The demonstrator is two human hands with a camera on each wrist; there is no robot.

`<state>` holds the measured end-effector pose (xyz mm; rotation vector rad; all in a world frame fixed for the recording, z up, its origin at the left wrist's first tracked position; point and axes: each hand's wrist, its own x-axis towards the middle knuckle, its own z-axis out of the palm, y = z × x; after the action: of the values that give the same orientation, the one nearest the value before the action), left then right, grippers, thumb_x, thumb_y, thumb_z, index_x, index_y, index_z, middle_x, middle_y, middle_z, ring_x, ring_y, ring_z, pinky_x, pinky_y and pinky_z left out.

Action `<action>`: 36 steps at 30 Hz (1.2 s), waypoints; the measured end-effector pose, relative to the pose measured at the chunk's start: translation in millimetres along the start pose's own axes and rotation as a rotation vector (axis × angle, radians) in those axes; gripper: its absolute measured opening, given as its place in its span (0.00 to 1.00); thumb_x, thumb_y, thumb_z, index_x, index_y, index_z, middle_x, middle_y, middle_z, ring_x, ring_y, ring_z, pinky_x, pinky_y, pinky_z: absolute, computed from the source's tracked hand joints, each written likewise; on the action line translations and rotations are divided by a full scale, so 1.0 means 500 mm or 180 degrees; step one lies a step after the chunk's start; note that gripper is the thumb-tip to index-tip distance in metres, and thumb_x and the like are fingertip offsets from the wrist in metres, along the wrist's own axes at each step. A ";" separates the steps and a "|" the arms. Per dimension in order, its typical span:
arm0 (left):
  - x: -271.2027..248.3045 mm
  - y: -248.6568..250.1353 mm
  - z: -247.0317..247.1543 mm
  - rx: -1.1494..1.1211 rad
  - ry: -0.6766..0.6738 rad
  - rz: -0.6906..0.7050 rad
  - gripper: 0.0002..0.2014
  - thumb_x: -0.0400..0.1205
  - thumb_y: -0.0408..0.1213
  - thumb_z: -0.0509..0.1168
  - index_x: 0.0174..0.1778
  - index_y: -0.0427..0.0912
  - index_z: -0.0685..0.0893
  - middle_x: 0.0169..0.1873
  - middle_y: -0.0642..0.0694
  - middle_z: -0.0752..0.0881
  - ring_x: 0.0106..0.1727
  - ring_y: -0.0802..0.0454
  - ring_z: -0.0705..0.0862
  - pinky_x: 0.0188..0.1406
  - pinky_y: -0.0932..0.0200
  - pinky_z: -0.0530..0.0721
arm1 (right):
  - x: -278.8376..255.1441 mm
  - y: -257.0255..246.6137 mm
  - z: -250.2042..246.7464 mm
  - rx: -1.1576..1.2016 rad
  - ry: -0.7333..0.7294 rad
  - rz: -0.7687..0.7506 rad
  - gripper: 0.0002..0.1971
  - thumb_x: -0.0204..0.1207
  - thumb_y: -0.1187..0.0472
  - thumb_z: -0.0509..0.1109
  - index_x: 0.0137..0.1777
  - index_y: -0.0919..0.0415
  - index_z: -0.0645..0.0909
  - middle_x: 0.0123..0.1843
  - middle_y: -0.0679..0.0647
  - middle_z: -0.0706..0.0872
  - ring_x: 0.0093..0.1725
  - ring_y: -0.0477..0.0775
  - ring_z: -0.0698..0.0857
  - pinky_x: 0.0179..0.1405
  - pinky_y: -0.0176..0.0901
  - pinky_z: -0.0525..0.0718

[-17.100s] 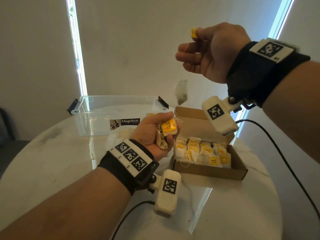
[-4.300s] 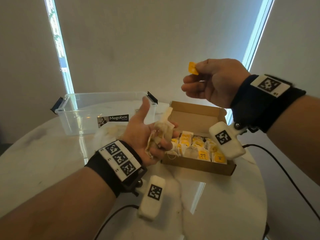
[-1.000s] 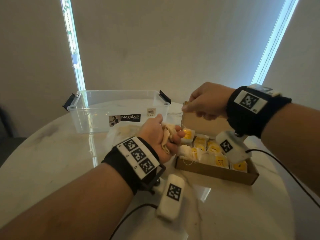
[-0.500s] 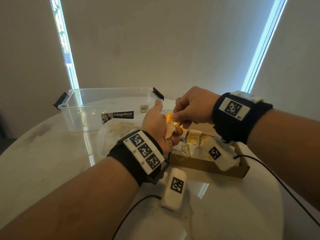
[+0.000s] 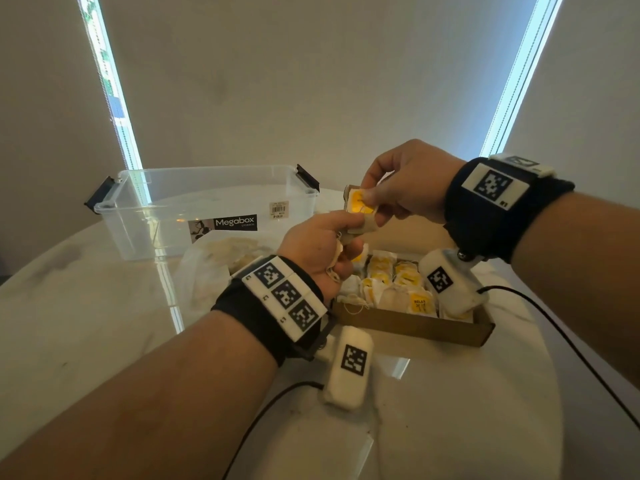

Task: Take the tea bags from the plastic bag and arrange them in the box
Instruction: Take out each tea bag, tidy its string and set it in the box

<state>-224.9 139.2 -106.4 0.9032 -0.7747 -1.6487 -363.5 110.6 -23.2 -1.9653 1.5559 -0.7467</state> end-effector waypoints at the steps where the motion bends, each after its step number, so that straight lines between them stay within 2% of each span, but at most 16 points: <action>1: -0.001 -0.001 0.001 0.0124 0.0078 0.0052 0.06 0.82 0.33 0.68 0.53 0.41 0.82 0.39 0.45 0.82 0.22 0.61 0.75 0.10 0.69 0.64 | 0.000 -0.001 0.000 -0.0095 -0.0039 -0.0040 0.02 0.77 0.65 0.78 0.48 0.60 0.88 0.35 0.54 0.92 0.28 0.43 0.89 0.34 0.37 0.83; 3: -0.004 -0.004 -0.002 0.0394 0.0322 0.0144 0.06 0.81 0.34 0.70 0.53 0.41 0.84 0.40 0.44 0.84 0.22 0.61 0.76 0.11 0.69 0.65 | 0.003 -0.001 0.003 -0.0338 -0.0139 -0.0054 0.03 0.76 0.62 0.79 0.48 0.57 0.90 0.38 0.53 0.94 0.31 0.42 0.90 0.37 0.38 0.84; 6: -0.014 -0.005 -0.017 0.0715 0.0548 -0.0013 0.06 0.83 0.38 0.68 0.52 0.40 0.84 0.35 0.46 0.83 0.21 0.59 0.76 0.12 0.68 0.67 | 0.022 0.014 0.007 -0.0607 -0.0101 0.0154 0.03 0.76 0.62 0.79 0.47 0.56 0.89 0.39 0.52 0.94 0.32 0.43 0.92 0.39 0.39 0.84; 9: -0.031 0.002 -0.027 0.1190 0.0468 -0.0262 0.06 0.85 0.36 0.64 0.52 0.38 0.83 0.30 0.46 0.80 0.18 0.58 0.73 0.11 0.68 0.66 | 0.037 0.032 0.011 -0.1025 -0.0116 0.0390 0.03 0.77 0.65 0.78 0.48 0.58 0.88 0.40 0.53 0.94 0.33 0.46 0.93 0.31 0.37 0.83; 12: -0.032 0.002 -0.032 0.1703 0.0409 -0.0366 0.06 0.83 0.33 0.64 0.52 0.35 0.84 0.28 0.45 0.80 0.17 0.57 0.72 0.11 0.68 0.65 | 0.044 0.043 0.029 -0.1305 -0.0407 0.0508 0.03 0.77 0.67 0.77 0.46 0.59 0.87 0.41 0.54 0.94 0.31 0.47 0.93 0.22 0.33 0.81; 17: -0.020 0.004 -0.052 0.1435 0.0248 -0.0797 0.10 0.86 0.42 0.62 0.45 0.40 0.81 0.28 0.46 0.80 0.16 0.58 0.72 0.09 0.68 0.64 | 0.055 0.053 0.075 -0.1468 -0.0797 0.0560 0.06 0.78 0.66 0.76 0.41 0.56 0.86 0.37 0.50 0.91 0.27 0.44 0.90 0.22 0.32 0.79; 21: -0.018 0.009 -0.065 0.1216 0.0144 -0.0964 0.10 0.86 0.43 0.59 0.46 0.41 0.81 0.28 0.46 0.81 0.16 0.57 0.73 0.09 0.68 0.65 | 0.084 0.056 0.103 -0.1508 -0.0796 0.0587 0.03 0.77 0.65 0.77 0.48 0.57 0.89 0.44 0.53 0.91 0.36 0.49 0.91 0.29 0.37 0.86; 23: -0.018 0.011 -0.068 0.1234 0.0119 -0.0963 0.10 0.86 0.42 0.59 0.45 0.41 0.81 0.28 0.46 0.81 0.17 0.57 0.73 0.09 0.67 0.66 | 0.099 0.060 0.109 -0.1558 -0.0710 0.0650 0.04 0.75 0.63 0.78 0.49 0.57 0.90 0.48 0.55 0.91 0.44 0.54 0.91 0.43 0.46 0.92; 25: -0.017 0.013 -0.071 0.1219 0.0095 -0.0961 0.11 0.86 0.42 0.58 0.45 0.40 0.81 0.28 0.45 0.81 0.17 0.57 0.74 0.10 0.67 0.67 | 0.108 0.064 0.111 -0.1832 -0.0632 0.0645 0.10 0.73 0.57 0.80 0.53 0.55 0.90 0.51 0.55 0.91 0.50 0.56 0.90 0.55 0.54 0.91; 31: -0.013 0.010 -0.075 0.1118 0.0056 -0.1037 0.11 0.86 0.42 0.58 0.45 0.40 0.81 0.28 0.45 0.81 0.16 0.57 0.73 0.09 0.67 0.66 | 0.109 0.056 0.115 -0.2039 -0.0812 0.0762 0.13 0.76 0.55 0.79 0.56 0.61 0.90 0.54 0.57 0.93 0.54 0.58 0.92 0.61 0.55 0.89; 32: -0.013 0.010 -0.075 0.1088 0.0036 -0.1051 0.12 0.87 0.43 0.57 0.45 0.40 0.81 0.28 0.45 0.81 0.16 0.57 0.73 0.09 0.67 0.66 | 0.108 0.055 0.114 -0.2010 -0.0826 0.0795 0.12 0.76 0.56 0.78 0.55 0.62 0.90 0.53 0.58 0.93 0.53 0.58 0.92 0.59 0.54 0.90; 33: -0.014 0.010 -0.076 0.1025 0.0005 -0.1068 0.13 0.87 0.44 0.57 0.44 0.40 0.80 0.28 0.45 0.81 0.16 0.57 0.73 0.09 0.67 0.66 | 0.107 0.054 0.111 -0.1880 -0.0819 0.0860 0.10 0.77 0.58 0.77 0.54 0.63 0.89 0.51 0.58 0.93 0.49 0.56 0.93 0.54 0.51 0.92; 35: -0.016 0.014 -0.078 0.0785 -0.0075 -0.1116 0.17 0.87 0.48 0.54 0.44 0.39 0.80 0.28 0.44 0.80 0.16 0.57 0.73 0.08 0.68 0.66 | 0.101 0.046 0.096 -0.1482 -0.0638 0.1007 0.07 0.77 0.61 0.78 0.50 0.63 0.86 0.44 0.58 0.93 0.35 0.52 0.93 0.32 0.43 0.91; 36: -0.018 0.016 -0.078 0.0631 -0.0118 -0.1130 0.19 0.87 0.50 0.53 0.45 0.38 0.79 0.29 0.43 0.80 0.16 0.56 0.73 0.08 0.68 0.66 | 0.096 0.040 0.086 -0.1381 -0.0518 0.1015 0.07 0.76 0.61 0.78 0.48 0.64 0.86 0.41 0.57 0.93 0.30 0.51 0.92 0.27 0.40 0.88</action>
<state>-186.0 143.9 -117.9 1.2070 -0.8501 -1.9240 -338.3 62.3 -63.1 -1.9300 1.9853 -0.1204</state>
